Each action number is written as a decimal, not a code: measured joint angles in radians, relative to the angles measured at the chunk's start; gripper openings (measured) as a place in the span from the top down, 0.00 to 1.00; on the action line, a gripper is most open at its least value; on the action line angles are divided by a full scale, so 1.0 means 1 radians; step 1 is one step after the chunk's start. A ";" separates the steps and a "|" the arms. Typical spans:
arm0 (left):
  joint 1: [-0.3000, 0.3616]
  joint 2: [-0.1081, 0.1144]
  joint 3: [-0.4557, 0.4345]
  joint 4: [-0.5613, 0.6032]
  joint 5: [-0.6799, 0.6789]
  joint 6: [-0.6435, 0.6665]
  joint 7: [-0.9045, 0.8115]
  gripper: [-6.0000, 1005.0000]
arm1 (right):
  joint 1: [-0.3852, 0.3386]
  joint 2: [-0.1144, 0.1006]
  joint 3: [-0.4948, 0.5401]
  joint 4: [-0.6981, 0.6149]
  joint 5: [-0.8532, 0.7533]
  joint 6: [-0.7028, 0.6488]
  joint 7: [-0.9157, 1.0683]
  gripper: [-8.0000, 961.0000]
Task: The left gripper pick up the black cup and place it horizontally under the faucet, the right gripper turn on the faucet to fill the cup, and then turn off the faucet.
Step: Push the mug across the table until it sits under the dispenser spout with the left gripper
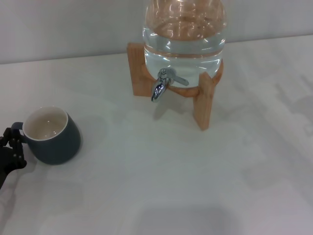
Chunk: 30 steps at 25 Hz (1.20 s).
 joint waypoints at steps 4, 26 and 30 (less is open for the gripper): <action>0.000 0.000 0.001 0.000 0.000 0.000 0.000 0.87 | 0.000 0.000 0.000 -0.001 0.000 0.001 0.000 0.11; -0.022 0.002 0.020 -0.001 0.015 0.000 0.023 0.91 | 0.006 0.000 0.000 -0.005 0.000 -0.005 0.000 0.11; -0.029 0.002 0.020 -0.001 0.025 0.000 0.023 0.91 | 0.006 0.000 0.000 -0.005 0.000 -0.006 0.000 0.11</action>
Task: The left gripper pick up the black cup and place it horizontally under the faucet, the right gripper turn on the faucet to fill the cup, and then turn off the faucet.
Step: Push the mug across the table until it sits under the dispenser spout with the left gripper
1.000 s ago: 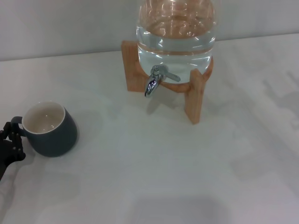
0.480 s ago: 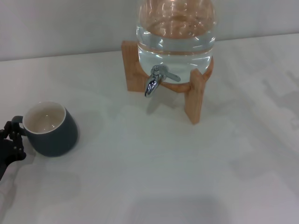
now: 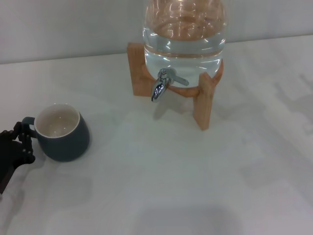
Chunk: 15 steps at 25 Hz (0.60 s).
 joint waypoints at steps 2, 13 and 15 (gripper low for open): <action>-0.003 0.000 0.000 0.001 0.003 0.000 0.000 0.91 | 0.000 0.000 0.000 0.000 0.000 0.000 0.000 0.11; -0.015 0.000 -0.001 0.006 0.026 0.001 -0.002 0.91 | 0.002 0.000 0.000 -0.003 0.000 -0.002 0.000 0.11; -0.018 0.000 -0.001 0.007 0.032 0.001 -0.002 0.91 | 0.003 0.000 0.000 -0.003 0.000 -0.002 0.000 0.11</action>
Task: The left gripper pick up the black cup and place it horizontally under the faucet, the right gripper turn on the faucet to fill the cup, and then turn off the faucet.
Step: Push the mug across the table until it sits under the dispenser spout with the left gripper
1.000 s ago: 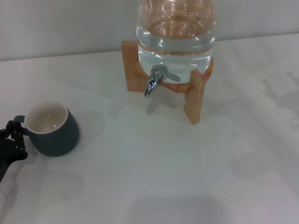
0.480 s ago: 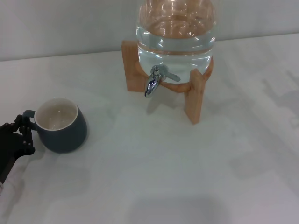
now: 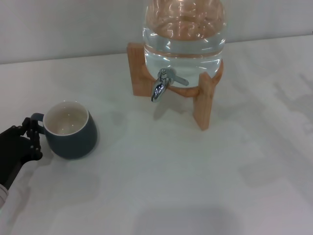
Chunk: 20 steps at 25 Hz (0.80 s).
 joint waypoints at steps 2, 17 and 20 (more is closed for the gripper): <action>-0.003 0.000 0.000 0.001 0.007 0.000 -0.001 0.91 | 0.002 0.000 0.000 0.000 0.000 0.000 0.000 0.11; -0.064 -0.003 0.000 0.007 0.047 -0.025 -0.009 0.91 | 0.008 0.002 -0.011 0.004 0.000 -0.001 -0.005 0.11; -0.077 -0.004 0.000 0.016 0.062 -0.043 -0.010 0.91 | 0.009 0.002 -0.011 0.005 0.000 0.000 -0.008 0.11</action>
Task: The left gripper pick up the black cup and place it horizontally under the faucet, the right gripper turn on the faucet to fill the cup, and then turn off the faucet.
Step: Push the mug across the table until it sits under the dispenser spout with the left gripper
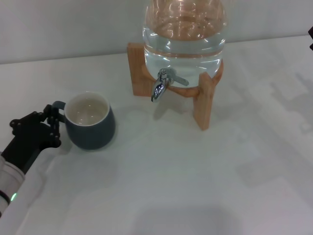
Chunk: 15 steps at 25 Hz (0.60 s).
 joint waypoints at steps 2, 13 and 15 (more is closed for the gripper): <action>-0.006 0.000 0.000 0.006 0.005 -0.010 0.000 0.91 | 0.000 0.000 0.000 0.000 0.000 0.001 -0.002 0.11; -0.035 -0.001 0.000 0.042 0.057 -0.061 0.000 0.91 | 0.002 0.000 -0.010 0.004 0.000 0.009 -0.006 0.11; -0.040 -0.001 0.000 0.047 0.068 -0.064 0.000 0.91 | 0.002 0.000 -0.012 0.004 0.000 0.010 -0.006 0.11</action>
